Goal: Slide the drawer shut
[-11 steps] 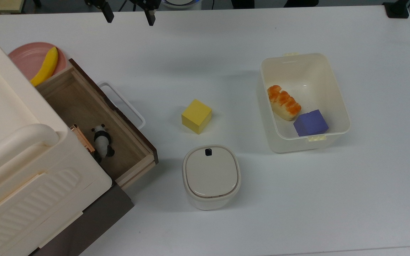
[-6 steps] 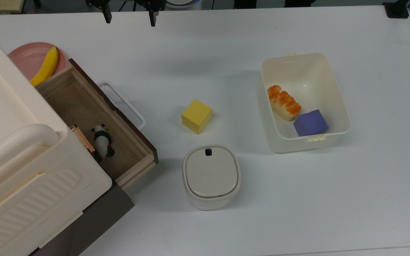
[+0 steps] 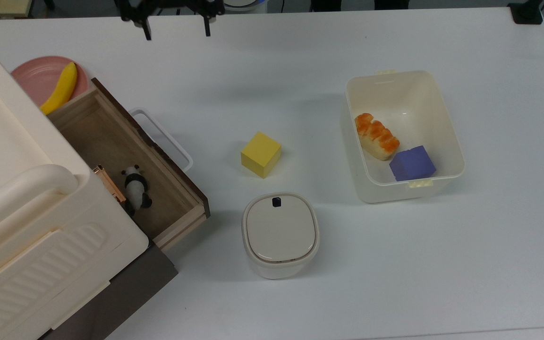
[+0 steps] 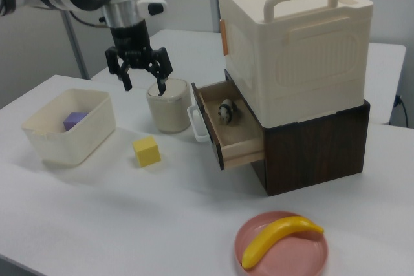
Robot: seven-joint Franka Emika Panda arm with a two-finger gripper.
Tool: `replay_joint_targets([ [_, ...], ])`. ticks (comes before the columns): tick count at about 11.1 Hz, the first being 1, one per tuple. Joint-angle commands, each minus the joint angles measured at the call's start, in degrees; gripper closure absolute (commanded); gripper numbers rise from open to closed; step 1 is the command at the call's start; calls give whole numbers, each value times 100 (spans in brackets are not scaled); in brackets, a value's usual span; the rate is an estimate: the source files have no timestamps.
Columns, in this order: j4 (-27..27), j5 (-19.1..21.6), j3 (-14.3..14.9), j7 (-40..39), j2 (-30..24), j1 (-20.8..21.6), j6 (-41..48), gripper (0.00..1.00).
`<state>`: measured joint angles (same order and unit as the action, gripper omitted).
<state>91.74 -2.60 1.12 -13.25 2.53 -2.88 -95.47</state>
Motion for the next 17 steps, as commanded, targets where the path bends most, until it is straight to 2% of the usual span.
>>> replay_joint_targets([
  [1,230,-170,-191,-310,141,95,-77,4],
  [2,213,-162,-208,-232,247,103,-86,24],
  [3,222,-144,-217,-100,274,103,-112,70],
  [4,204,-144,-270,-82,361,138,-147,100],
  [6,187,-127,-349,372,476,174,-208,100],
  [10,195,-39,-358,2103,739,182,-911,100],
  [15,195,-56,-358,4668,1564,235,-1719,100],
  [17,204,-47,-323,5453,1636,191,-1948,100],
])
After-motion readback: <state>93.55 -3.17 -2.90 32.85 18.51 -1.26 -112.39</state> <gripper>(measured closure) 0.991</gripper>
